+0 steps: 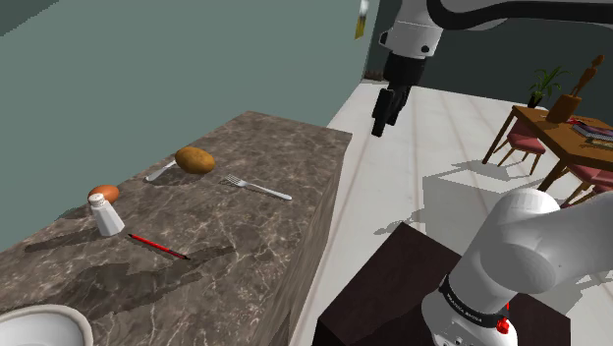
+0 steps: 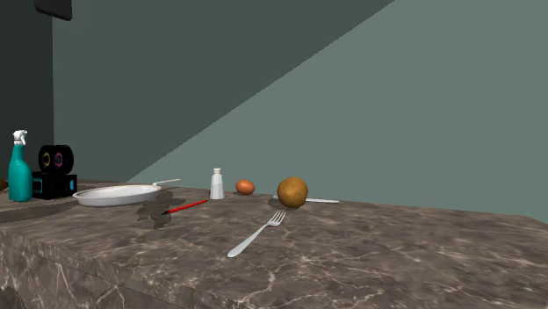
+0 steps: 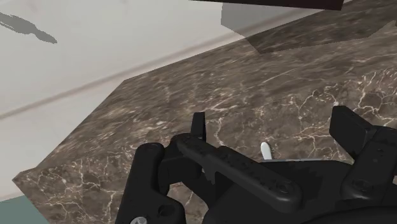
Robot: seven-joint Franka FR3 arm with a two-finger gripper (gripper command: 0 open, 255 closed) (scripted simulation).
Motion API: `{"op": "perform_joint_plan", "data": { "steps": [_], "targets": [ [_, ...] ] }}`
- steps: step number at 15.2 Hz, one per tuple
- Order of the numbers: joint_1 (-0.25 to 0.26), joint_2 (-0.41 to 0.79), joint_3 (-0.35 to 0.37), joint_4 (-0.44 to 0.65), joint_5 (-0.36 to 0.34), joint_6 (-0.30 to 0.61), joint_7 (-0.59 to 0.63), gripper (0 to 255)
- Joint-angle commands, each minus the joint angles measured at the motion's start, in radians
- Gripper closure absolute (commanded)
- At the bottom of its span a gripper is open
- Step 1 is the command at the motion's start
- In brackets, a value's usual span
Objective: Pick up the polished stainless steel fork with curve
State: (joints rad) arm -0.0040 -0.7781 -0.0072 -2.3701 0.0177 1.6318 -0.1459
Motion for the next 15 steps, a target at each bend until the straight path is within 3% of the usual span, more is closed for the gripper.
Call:
{"op": "perform_joint_plan", "data": {
  "steps": [1, 8, 15],
  "targets": [
    [0.0, 0.0, 0.0, 0.0, 0.0, 0.0, 0.0, 0],
    [0.021, 0.219, 0.052, 0.022, 0.028, 0.198, 0.049, 0],
    [0.036, 0.469, 0.1, 0.112, 0.033, 0.36, 0.099, 0]
  ]
}}
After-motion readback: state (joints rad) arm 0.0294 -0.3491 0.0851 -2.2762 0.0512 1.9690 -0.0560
